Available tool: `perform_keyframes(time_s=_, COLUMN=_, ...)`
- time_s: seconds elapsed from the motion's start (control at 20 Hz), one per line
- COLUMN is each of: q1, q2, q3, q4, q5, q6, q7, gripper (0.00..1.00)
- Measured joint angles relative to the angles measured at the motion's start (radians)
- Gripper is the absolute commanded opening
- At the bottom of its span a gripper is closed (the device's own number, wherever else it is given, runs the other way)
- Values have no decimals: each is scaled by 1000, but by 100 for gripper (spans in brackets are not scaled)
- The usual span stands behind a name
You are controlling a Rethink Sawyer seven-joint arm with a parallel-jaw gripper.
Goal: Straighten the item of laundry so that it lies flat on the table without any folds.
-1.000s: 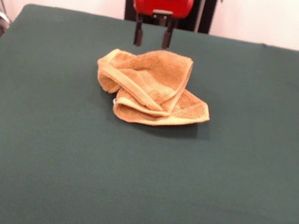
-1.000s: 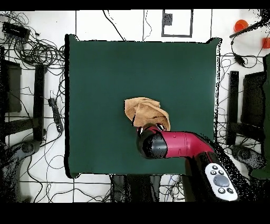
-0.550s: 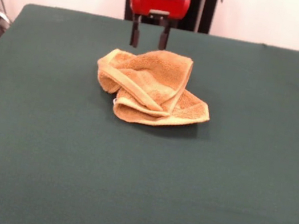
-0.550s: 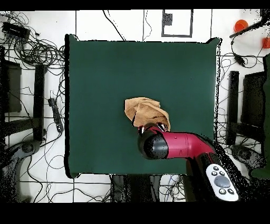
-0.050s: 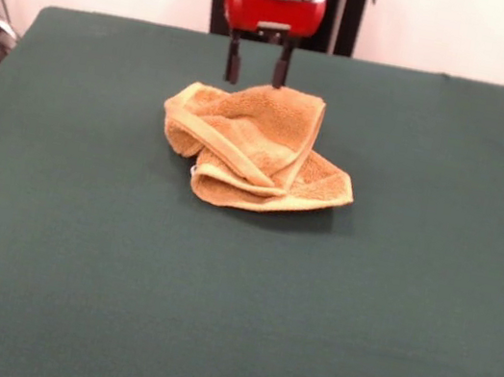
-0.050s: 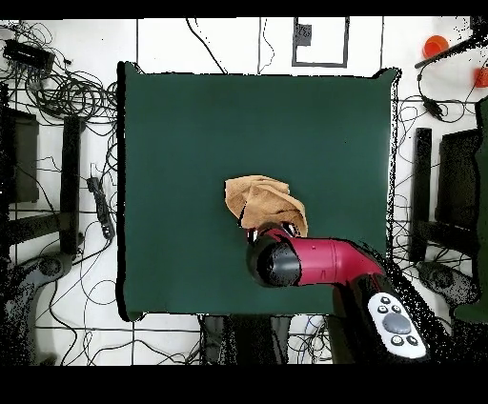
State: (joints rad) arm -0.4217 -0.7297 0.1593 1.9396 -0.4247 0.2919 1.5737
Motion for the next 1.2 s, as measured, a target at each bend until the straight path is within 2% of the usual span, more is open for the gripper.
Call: perform_keyframes(time_s=1.2, q1=27, q2=-1, q3=0, q4=-1, q5=18, q6=0, q7=0, gripper=100)
